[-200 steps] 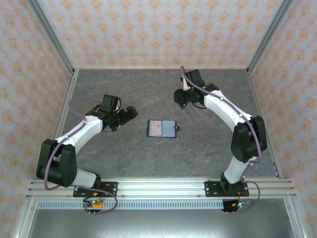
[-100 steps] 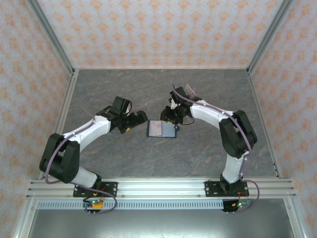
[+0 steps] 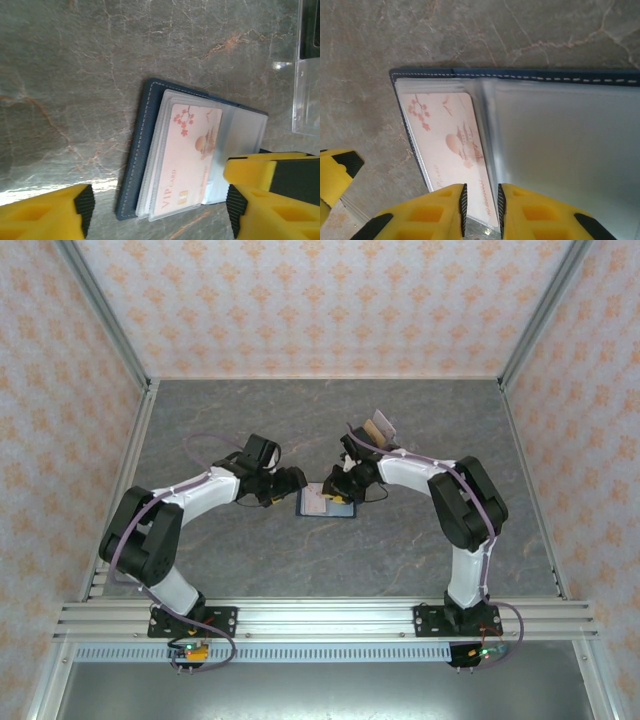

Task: Take the credit cards out of the card holder

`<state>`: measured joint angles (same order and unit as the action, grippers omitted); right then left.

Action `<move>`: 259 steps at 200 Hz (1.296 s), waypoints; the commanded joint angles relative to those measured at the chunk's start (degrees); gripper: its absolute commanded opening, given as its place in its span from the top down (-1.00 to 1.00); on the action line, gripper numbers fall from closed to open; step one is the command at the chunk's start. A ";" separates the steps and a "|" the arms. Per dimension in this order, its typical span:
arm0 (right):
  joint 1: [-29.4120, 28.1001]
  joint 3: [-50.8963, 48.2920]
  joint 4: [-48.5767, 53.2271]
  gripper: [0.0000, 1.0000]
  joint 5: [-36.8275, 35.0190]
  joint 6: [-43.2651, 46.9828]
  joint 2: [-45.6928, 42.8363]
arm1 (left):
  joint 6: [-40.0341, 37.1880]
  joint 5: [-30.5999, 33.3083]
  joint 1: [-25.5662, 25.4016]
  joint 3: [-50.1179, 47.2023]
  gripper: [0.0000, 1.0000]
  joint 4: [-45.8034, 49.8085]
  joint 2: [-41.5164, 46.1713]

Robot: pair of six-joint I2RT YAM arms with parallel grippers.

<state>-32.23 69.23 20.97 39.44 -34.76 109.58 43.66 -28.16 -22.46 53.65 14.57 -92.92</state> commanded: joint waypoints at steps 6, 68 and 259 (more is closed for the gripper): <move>-0.47 -0.76 -0.79 0.50 1.07 -0.30 0.61 | 0.90 -1.00 -0.95 2.02 -0.29 -2.13 -1.39; -0.74 -0.85 -0.71 0.54 1.71 0.39 2.29 | 2.29 -2.18 -2.31 2.19 0.22 -4.11 -4.44; -0.92 0.99 -2.38 0.65 3.55 3.59 4.05 | 7.03 -0.62 -2.70 -3.87 0.79 -10.76 -8.77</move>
<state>-32.73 69.10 19.62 42.09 -32.75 112.25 49.45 -29.78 -24.75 51.92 4.45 -101.10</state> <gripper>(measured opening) 0.180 0.110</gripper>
